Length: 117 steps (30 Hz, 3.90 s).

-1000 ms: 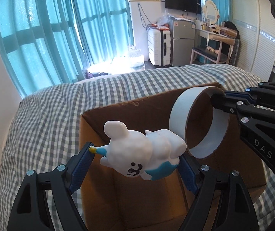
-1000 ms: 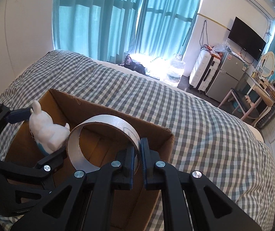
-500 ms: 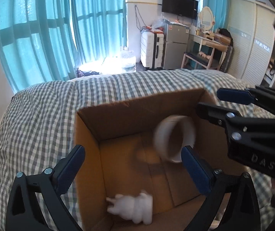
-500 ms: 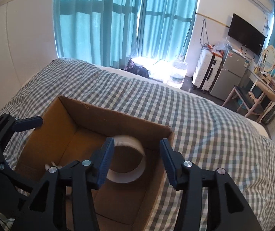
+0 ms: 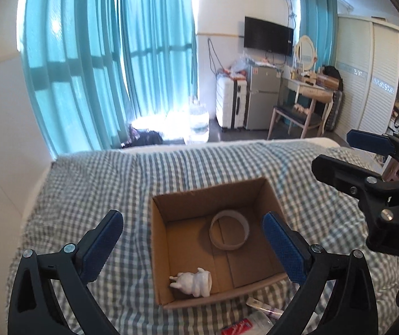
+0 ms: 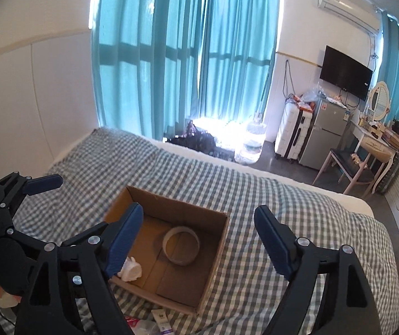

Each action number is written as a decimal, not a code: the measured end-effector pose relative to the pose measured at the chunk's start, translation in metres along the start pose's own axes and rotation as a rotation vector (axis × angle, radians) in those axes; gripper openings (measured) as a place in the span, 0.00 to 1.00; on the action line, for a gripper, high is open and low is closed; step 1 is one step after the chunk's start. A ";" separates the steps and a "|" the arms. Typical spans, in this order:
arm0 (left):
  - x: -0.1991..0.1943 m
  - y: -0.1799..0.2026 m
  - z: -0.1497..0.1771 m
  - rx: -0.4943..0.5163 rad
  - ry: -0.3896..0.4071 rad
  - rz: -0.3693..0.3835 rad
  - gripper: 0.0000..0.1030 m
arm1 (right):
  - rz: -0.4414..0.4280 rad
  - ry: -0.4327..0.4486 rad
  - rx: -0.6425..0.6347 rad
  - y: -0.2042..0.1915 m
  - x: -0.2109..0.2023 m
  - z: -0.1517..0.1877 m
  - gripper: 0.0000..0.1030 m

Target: Organize objects

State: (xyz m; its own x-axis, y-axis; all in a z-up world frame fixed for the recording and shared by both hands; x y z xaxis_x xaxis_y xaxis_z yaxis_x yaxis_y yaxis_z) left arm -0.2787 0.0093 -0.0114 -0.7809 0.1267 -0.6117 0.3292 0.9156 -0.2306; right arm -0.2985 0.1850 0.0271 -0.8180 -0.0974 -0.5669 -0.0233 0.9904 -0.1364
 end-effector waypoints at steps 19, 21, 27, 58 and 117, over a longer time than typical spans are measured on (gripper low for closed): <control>-0.124 0.024 0.038 -0.032 -0.011 -0.111 1.00 | -0.029 0.067 -0.089 -0.008 -0.149 0.049 0.89; -0.126 0.026 0.053 -0.051 -0.014 -0.127 1.00 | -0.039 0.046 -0.096 -0.008 -0.148 0.071 0.89; -0.108 0.045 0.108 -0.039 -0.083 -0.168 1.00 | -0.063 -0.054 -0.101 -0.005 -0.121 0.142 0.89; 0.018 0.099 0.254 -0.112 -0.364 0.125 0.64 | 0.102 -0.372 -0.070 0.020 -0.014 0.285 0.89; -0.050 0.086 0.243 -0.103 -0.265 0.086 0.24 | 0.013 -0.352 0.003 -0.027 -0.067 0.292 0.49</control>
State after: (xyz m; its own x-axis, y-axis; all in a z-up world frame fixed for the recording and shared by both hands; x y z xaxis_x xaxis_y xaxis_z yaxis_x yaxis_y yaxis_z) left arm -0.0824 -0.0108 -0.1851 -0.5820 0.1142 -0.8051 0.3219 0.9416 -0.0991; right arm -0.0754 0.1357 -0.1684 -0.5699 -0.1130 -0.8139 -0.0119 0.9915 -0.1293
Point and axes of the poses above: each gripper's, at about its wrist camera, not at the fingertips, and x roughly the way its jaws point, y to its right, z to its underside, the point moved 6 cm from there along x, roughly the way its jaws point, and after that the axes turned 14 degrees about x, right-handed, at the moved point
